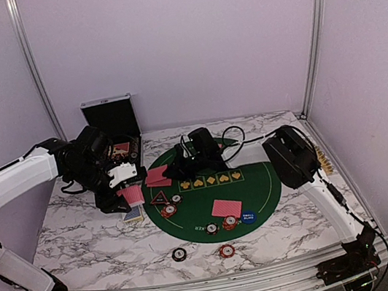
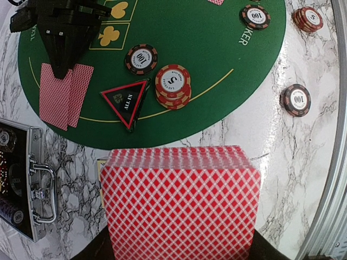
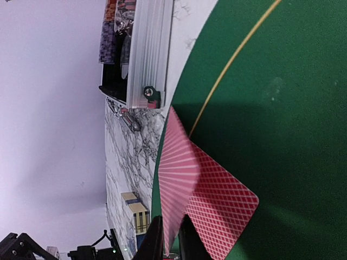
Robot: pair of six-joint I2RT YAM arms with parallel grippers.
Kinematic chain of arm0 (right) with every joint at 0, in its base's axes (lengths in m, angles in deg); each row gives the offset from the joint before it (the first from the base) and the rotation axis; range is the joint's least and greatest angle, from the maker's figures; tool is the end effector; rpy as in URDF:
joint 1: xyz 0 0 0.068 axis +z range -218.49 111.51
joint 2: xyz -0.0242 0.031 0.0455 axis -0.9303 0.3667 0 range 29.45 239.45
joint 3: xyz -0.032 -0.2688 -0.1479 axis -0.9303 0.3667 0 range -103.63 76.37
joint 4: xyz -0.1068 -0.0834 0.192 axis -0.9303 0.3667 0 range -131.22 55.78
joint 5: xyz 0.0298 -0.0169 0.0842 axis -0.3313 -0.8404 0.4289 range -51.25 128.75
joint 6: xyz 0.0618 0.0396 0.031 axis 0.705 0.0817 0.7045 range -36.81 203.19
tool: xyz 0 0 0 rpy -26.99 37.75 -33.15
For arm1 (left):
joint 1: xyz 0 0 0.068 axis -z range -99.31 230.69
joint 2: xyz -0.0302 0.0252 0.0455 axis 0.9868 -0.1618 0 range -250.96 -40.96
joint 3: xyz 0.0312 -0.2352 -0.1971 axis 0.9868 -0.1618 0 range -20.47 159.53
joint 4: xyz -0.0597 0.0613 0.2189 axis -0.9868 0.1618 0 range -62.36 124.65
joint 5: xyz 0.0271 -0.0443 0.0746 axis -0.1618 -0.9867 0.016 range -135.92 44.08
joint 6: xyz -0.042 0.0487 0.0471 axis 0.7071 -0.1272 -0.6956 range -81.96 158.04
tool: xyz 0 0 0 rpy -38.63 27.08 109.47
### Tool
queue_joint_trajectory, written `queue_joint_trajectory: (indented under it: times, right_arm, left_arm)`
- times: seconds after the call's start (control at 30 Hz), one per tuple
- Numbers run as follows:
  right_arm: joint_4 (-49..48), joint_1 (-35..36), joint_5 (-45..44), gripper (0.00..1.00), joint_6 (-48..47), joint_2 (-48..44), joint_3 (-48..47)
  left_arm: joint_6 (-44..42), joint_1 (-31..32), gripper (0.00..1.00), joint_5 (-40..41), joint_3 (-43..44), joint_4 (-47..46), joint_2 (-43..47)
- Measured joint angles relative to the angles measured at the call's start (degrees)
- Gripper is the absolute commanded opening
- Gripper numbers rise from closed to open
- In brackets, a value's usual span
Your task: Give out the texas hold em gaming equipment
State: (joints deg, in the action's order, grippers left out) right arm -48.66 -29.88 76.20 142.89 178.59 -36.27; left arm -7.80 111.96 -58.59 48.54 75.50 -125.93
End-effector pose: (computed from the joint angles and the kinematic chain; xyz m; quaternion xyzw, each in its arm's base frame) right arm 0.4430 0.4070 0.1248 -0.0107 0.8323 0.5442 0.1048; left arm 0.2320 -0.1585 0.2847 0.6229 0.7414 -0.0780 0.2370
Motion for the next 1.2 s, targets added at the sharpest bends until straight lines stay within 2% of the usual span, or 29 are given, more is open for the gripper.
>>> queue_joint_trajectory:
  times: [0.13, 0.33, 0.73, 0.9, 1.07, 1.2]
  right_arm:
    - [1.6, 0.1, -1.7, 0.3, -0.2, 0.0, -1.1]
    - [3.6, 0.3, -3.4, 0.43, -1.4, -0.2, -0.9]
    - [13.6, 0.4, -8.9, 0.63, -8.0, -6.0, 1.9]
    - [14.3, 0.5, -9.8, 0.82, -10.0, -11.8, 8.7]
    - [12.9, 0.7, -8.8, 0.88, -12.7, -19.5, 15.4]
    - [8.7, 0.9, -5.6, 0.88, -13.2, -24.9, 21.8]
  left_arm:
    - [0.0, 0.0, 0.0, -0.4, 0.0, 0.0, 0.0]
    - [0.0, 0.0, 0.0, -0.7, 0.0, 0.0, 0.0]
    - [0.6, 0.0, 0.0, -1.0, 0.2, 0.0, -0.2]
    - [0.6, 0.0, 0.0, -1.1, 0.3, 0.0, -0.3]
    - [0.7, 0.0, 0.0, -1.5, 0.8, 0.0, -1.2]
    - [0.8, 0.0, 0.0, -2.1, 2.1, 0.1, -2.7]
